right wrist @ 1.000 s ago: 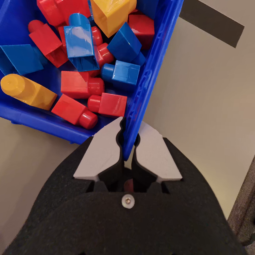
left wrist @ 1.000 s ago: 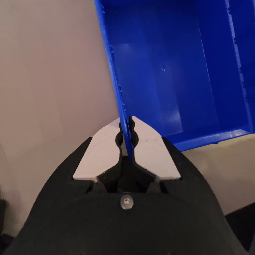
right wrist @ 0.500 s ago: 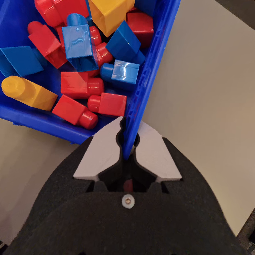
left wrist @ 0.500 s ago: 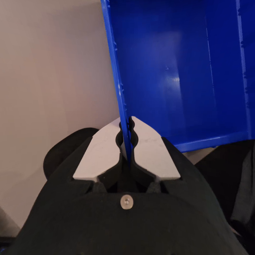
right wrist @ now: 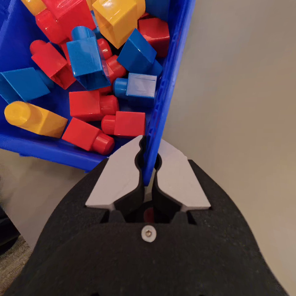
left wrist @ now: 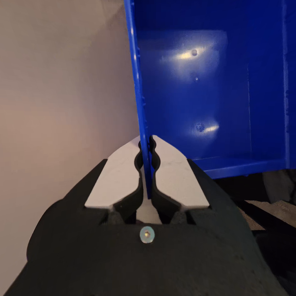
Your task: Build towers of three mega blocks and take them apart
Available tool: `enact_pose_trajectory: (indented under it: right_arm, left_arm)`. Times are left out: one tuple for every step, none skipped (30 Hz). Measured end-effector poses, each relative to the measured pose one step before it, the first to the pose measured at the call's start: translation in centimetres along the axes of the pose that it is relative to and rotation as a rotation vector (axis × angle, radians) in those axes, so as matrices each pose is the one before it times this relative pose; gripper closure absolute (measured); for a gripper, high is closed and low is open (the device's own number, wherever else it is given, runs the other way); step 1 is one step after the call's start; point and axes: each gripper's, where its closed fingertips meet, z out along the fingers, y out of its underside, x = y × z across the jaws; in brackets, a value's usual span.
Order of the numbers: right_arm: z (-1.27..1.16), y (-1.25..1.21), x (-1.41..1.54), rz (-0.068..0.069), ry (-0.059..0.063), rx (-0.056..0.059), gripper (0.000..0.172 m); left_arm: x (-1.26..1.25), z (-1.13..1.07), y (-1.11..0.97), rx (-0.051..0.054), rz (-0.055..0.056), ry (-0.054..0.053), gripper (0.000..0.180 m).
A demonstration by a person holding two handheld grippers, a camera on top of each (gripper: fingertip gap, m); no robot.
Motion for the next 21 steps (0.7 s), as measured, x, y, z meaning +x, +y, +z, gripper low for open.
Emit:
enact_pose_trajectory:
  right_arm:
    - [0.184,-0.281,-0.235,-0.0238,-0.0130,0.0036,0.166]
    - [0.210,-0.300,-0.260,-0.0207,-0.0166,0.0041,0.166]
    - [0.255,-0.307,-0.254,-0.0196,-0.0175,0.0039,0.166]
    - [0.257,-0.337,-0.215,-0.0213,-0.0149,0.0028,0.166]
    - [0.255,-0.343,-0.185,-0.0201,-0.0153,0.0011,0.166]
    - [0.272,-0.343,-0.150,-0.0160,-0.0170,-0.0003,0.166]
    - [0.265,-0.348,-0.067,-0.0147,-0.0137,-0.0008,0.166]
    - [0.264,-0.322,0.004,-0.0200,-0.0100,-0.0031,0.166]
    - [0.240,-0.308,-0.024,-0.0276,-0.0120,-0.0035,0.166]
    - [0.231,-0.314,0.012,-0.0222,-0.0143,-0.0039,0.166]
    - [0.213,-0.301,0.097,-0.0139,-0.0127,-0.0058,0.166]
    - [0.229,-0.334,0.107,-0.0201,-0.0103,-0.0041,0.166]
    - [0.257,-0.345,0.103,-0.0226,-0.0101,-0.0031,0.166]
    - [0.274,-0.355,0.109,-0.0152,-0.0127,-0.0020,0.166]
    - [0.284,-0.399,0.118,-0.0134,-0.0125,0.0016,0.166]
    - [0.332,-0.436,0.126,-0.0162,-0.0105,0.0028,0.166]
    - [0.361,-0.469,0.126,-0.0109,-0.0107,0.0016,0.166]
    - [0.373,-0.497,0.132,-0.0069,-0.0099,0.0003,0.166]
    - [0.396,-0.526,0.143,-0.0107,-0.0073,-0.0015,0.166]
    - [0.416,-0.556,0.178,-0.0136,-0.0050,-0.0015,0.166]
    - [0.429,-0.593,0.217,-0.0125,-0.0036,-0.0009,0.166]
  left_arm:
    - [0.412,0.264,-0.353,-0.0046,0.0117,0.0122,0.175]
    - [0.445,0.253,-0.337,-0.0035,0.0214,0.0145,0.175]
    - [0.356,0.248,-0.378,0.0005,0.0226,0.0117,0.175]
    - [0.338,0.250,-0.380,-0.0006,0.0171,0.0141,0.175]
    - [0.396,0.210,-0.288,-0.0065,0.0213,0.0164,0.175]
    - [0.330,0.158,-0.286,-0.0053,0.0254,0.0094,0.175]
    - [0.259,0.185,-0.310,-0.0025,0.0172,0.0096,0.176]
    - [0.242,0.217,-0.241,-0.0039,0.0130,0.0116,0.176]
    - [0.260,0.192,-0.266,0.0024,0.0101,0.0139,0.176]
    - [0.163,0.111,-0.159,-0.0002,0.0105,0.0068,0.176]
    - [0.197,0.070,-0.076,-0.0033,0.0085,0.0059,0.176]
    - [0.222,0.050,-0.047,-0.0058,0.0105,0.0048,0.176]
    - [0.230,0.047,-0.076,-0.0064,0.0110,0.0031,0.176]
    - [0.159,0.076,-0.108,-0.0033,0.0052,-0.0001,0.176]
    - [0.199,0.092,-0.124,-0.0003,0.0054,0.0047,0.175]
    - [0.187,0.131,-0.133,0.0006,0.0053,0.0046,0.175]
    - [0.154,0.104,-0.134,-0.0004,0.0043,0.0038,0.175]
    - [0.093,0.092,-0.174,0.0007,0.0032,-0.0012,0.175]
    - [0.069,0.083,-0.171,-0.0004,-0.0012,-0.0016,0.175]
    - [0.012,0.087,-0.142,-0.0035,-0.0103,-0.0033,0.175]
    - [-0.005,0.037,-0.135,-0.0034,-0.0094,-0.0046,0.175]
